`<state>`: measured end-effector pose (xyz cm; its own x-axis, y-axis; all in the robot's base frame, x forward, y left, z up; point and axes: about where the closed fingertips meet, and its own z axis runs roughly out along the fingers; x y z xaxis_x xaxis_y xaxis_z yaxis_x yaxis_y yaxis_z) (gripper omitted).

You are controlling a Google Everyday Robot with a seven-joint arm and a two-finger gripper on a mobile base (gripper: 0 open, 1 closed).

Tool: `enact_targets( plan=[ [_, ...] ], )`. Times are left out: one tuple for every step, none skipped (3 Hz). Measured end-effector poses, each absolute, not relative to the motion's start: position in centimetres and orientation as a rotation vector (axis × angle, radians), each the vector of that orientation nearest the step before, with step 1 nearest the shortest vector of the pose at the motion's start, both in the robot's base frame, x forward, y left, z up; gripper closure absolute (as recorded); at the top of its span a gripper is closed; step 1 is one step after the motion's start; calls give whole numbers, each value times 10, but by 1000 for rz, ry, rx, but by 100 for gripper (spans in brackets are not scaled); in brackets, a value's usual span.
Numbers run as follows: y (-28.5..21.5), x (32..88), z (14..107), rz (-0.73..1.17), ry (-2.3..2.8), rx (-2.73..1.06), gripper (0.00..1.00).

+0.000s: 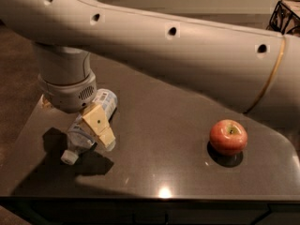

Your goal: Move blue plastic bottle near apple

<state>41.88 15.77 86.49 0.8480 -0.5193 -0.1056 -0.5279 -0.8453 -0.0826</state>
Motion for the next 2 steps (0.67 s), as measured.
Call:
enact_targets(
  plan=[
    [158,428,857,118,829,-2927,0],
    [155,435,851,113,830,-2934,18]
  ],
)
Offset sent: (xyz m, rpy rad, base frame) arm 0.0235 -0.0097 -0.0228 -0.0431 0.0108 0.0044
